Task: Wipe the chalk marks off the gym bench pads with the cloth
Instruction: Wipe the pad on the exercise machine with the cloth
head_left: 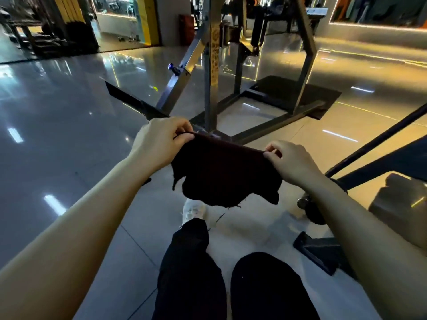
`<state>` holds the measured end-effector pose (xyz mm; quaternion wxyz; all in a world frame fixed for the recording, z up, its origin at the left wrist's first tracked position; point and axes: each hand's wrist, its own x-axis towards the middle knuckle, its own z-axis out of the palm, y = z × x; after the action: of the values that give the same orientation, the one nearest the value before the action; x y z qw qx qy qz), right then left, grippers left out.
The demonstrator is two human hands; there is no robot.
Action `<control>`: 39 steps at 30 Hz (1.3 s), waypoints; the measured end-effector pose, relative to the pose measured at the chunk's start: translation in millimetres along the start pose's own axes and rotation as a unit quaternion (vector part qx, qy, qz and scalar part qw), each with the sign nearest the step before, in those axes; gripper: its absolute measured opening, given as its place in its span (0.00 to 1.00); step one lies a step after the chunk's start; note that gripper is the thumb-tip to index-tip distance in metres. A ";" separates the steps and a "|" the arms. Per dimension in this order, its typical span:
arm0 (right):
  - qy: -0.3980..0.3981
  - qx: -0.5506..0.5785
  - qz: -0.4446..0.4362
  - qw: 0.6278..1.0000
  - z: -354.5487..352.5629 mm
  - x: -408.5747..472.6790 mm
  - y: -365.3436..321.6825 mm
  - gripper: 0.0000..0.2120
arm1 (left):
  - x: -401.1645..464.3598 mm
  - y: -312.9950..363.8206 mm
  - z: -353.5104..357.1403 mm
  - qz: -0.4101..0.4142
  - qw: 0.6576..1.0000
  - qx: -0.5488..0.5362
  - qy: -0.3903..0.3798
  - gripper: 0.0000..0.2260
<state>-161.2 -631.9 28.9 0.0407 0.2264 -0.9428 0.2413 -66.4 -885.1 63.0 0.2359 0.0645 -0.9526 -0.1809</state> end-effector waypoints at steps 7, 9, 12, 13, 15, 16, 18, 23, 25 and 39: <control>0.044 0.057 0.045 0.996 -6.8 41.0 -4.3 0.04 | 72.1 0.2 -10.5 0.075 0.993 -0.084 -0.037 0.02; 0.069 0.103 0.073 0.990 -16.2 56.1 3.1 0.02 | 100.7 8.4 -16.7 0.116 0.990 -0.073 -0.042 0.02; 0.127 0.294 0.140 0.937 -27.1 77.3 12.1 0.12 | 146.3 25.4 -21.8 0.184 0.980 -0.081 -0.010 0.02; 0.138 0.373 0.174 0.901 -27.0 83.1 12.8 0.16 | 160.6 33.2 -21.5 0.206 0.974 -0.088 0.006 0.03; 0.095 0.533 0.247 0.804 -18.4 97.1 12.5 0.23 | 186.7 49.9 -17.0 0.245 0.964 -0.098 0.034 0.05; 0.061 0.608 0.271 0.744 -13.2 105.1 11.4 0.23 | 198.3 58.1 -13.1 0.258 0.960 -0.097 0.037 0.06; 0.069 0.702 0.268 0.656 -8.4 123.8 10.4 0.20 | 222.0 70.7 -2.0 0.281 0.956 -0.086 0.028 0.06; 0.070 0.682 0.289 0.668 -6.3 174.1 29.1 0.30 | 280.4 83.1 30.4 0.329 0.940 -0.081 0.030 0.06; 0.013 0.668 0.305 0.678 3.8 194.0 39.0 0.30 | 305.6 89.1 42.4 0.340 0.936 -0.080 0.037 0.06; 0.323 0.481 0.313 0.752 -46.8 284.3 160.9 0.20 | 480.0 123.4 149.0 0.410 0.907 -0.093 -0.016 0.07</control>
<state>-488.8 -599.8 52.7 0.1503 -0.1832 -0.6511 0.7210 -564.0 -823.8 191.2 0.2785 -0.3568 -0.8777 -0.1576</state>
